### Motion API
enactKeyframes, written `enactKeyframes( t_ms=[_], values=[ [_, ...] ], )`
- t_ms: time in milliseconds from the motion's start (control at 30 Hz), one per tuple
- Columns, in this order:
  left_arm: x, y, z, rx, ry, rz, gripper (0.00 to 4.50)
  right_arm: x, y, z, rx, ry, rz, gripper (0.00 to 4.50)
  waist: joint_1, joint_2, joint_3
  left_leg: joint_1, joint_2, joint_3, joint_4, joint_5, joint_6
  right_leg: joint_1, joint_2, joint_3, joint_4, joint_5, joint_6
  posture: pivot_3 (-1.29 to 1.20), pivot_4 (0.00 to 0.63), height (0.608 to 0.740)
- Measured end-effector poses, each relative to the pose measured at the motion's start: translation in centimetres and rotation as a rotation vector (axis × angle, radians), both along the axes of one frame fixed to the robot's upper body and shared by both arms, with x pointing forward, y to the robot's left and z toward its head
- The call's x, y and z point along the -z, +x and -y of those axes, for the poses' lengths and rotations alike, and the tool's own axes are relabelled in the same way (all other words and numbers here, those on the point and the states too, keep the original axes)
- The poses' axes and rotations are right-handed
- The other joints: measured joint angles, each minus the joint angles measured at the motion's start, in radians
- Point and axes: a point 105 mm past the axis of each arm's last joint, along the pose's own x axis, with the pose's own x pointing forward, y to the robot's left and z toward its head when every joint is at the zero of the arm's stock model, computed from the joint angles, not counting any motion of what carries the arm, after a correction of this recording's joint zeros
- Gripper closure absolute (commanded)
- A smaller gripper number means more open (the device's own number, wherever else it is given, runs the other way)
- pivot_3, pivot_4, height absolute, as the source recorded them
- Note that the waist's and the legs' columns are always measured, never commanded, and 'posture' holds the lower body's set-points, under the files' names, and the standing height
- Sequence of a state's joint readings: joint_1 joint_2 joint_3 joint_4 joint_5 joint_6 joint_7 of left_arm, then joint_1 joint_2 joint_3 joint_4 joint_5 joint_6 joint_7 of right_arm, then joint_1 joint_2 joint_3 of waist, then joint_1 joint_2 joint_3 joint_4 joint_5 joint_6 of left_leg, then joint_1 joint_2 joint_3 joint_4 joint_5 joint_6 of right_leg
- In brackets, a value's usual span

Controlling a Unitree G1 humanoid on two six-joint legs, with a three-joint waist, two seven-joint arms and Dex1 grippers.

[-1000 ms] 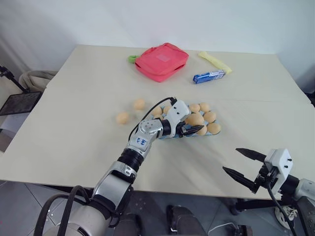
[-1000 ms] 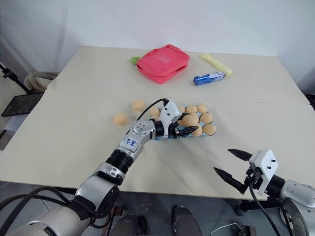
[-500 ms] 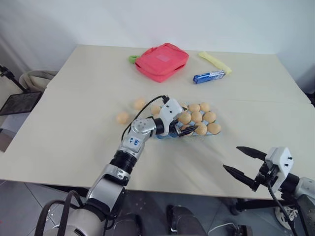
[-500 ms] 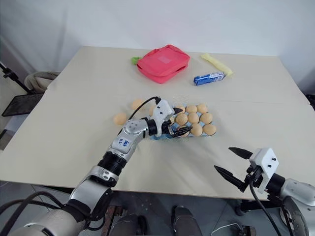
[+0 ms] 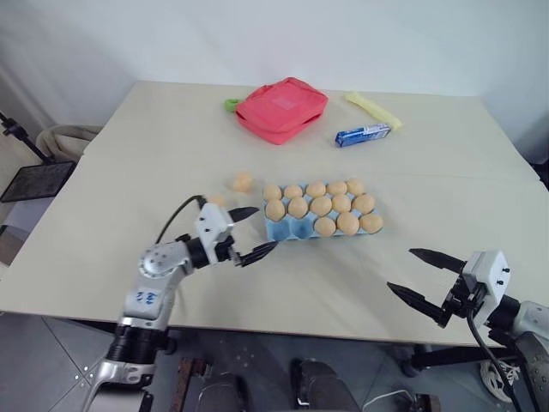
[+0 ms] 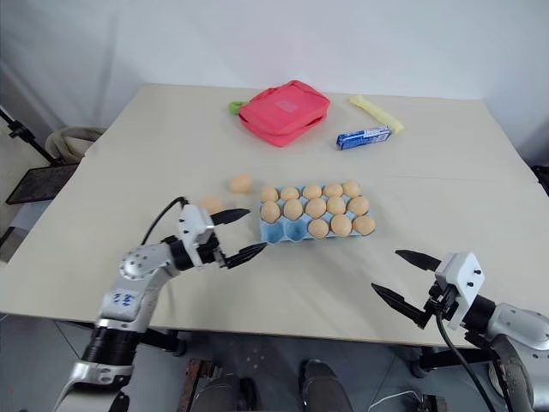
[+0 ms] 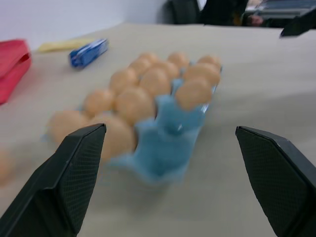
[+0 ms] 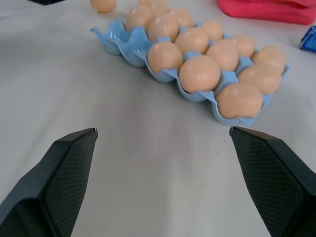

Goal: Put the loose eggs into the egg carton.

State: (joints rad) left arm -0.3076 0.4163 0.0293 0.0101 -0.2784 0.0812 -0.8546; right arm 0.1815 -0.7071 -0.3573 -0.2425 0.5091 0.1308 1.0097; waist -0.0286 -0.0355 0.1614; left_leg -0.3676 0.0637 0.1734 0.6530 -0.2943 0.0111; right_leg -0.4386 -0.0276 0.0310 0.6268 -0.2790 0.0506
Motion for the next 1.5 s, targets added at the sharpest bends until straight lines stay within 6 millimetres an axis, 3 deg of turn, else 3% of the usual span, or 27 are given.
enactKeyframes(
  t_ms=[133, 233, 433, 567, 700, 1000, 1100, 1333, 1500],
  values=[
    [0.2, -0.7, -3.7, -0.065, 0.02, -0.008, 0.02, -0.4, 0.6, 0.0, -0.016, 0.002, 0.013, 0.0, 0.0, 0.0, 0.0, 0.0, -0.001, 0.001, 0.0, 0.0, -0.001, 0.0, -0.002, 0.0, -0.001, -0.001, -0.003, 0.0, 0.15, 0.74],
    [0.3, -1.0, -5.1, -0.105, 0.016, -0.01, 0.02, -0.5, 0.8, -0.1, -0.022, 0.004, 0.015, 0.0, 0.002, 0.0, 0.0, 0.0, -0.001, 0.0, -0.001, 0.0, -0.001, 0.0, -0.002, -0.001, -0.001, -0.001, -0.003, 0.0, 0.15, 0.74],
    [0.4, -0.4, -11.3, -0.428, -0.068, -0.023, 0.02, -0.4, 1.1, -0.5, -0.044, 0.003, 0.011, 0.0, 0.0, 0.0, 0.0, 0.0, 0.001, 0.0, -0.003, 0.0, 0.0, -0.001, 0.0, -0.002, 0.0, 0.0, -0.001, 0.0, 0.15, 0.74],
    [1.6, -0.8, -13.3, -0.567, -0.122, -0.109, 0.02, -0.5, 1.2, -0.5, -0.054, -0.004, 0.011, 0.0, -0.001, 0.0, 0.0, 0.0, 0.001, 0.0, -0.004, -0.001, 0.0, -0.002, -0.001, -0.002, 0.0, 0.001, -0.001, 0.0, 0.15, 0.74],
    [3.0, -1.7, -13.7, -0.604, -0.124, -0.181, 0.02, -0.5, 1.0, -0.6, -0.065, 0.001, 0.007, 0.0, 0.0, 0.0, 0.0, -0.001, 0.001, 0.0, -0.004, -0.002, -0.001, -0.003, -0.001, -0.002, -0.001, 0.0, -0.001, 0.0, 0.15, 0.74],
    [2.7, -1.7, -14.1, -0.63, -0.135, -0.168, 0.02, -1.0, 0.7, -0.5, -0.082, 0.014, 0.014, 0.0, -0.001, 0.0, 0.0, -0.001, 0.001, 0.0, -0.004, -0.003, -0.003, -0.002, -0.001, -0.002, -0.001, -0.001, -0.003, 0.0, 0.15, 0.74],
    [1.7, -1.3, -13.6, -0.602, -0.146, -0.11, 0.02, -1.0, 0.7, -0.4, -0.073, 0.014, 0.011, 0.0, 0.0, 0.0, 0.0, -0.001, 0.001, 0.0, -0.004, -0.003, -0.003, -0.002, -0.001, -0.002, -0.001, -0.001, -0.003, 0.0, 0.15, 0.74],
    [0.7, 2.2, -10.6, -0.508, -0.15, -0.067, 0.02, -1.2, 1.0, -0.7, -0.067, 0.013, 0.015, 0.0, 0.002, 0.0, 0.0, -0.001, 0.0, 0.0, -0.003, -0.002, -0.001, -0.002, -0.001, -0.002, -0.001, 0.001, 0.0, 0.0, 0.15, 0.74],
    [0.2, 5.9, -9.3, -0.503, -0.133, -0.071, 0.02, -1.2, 1.1, -1.0, -0.064, 0.007, 0.017, 0.0, 0.0, -0.001, 0.0, -0.001, 0.0, 0.001, -0.003, 0.0, 0.001, -0.003, 0.0, -0.001, -0.001, 0.001, 0.001, 0.0, 0.15, 0.74]
  ],
)
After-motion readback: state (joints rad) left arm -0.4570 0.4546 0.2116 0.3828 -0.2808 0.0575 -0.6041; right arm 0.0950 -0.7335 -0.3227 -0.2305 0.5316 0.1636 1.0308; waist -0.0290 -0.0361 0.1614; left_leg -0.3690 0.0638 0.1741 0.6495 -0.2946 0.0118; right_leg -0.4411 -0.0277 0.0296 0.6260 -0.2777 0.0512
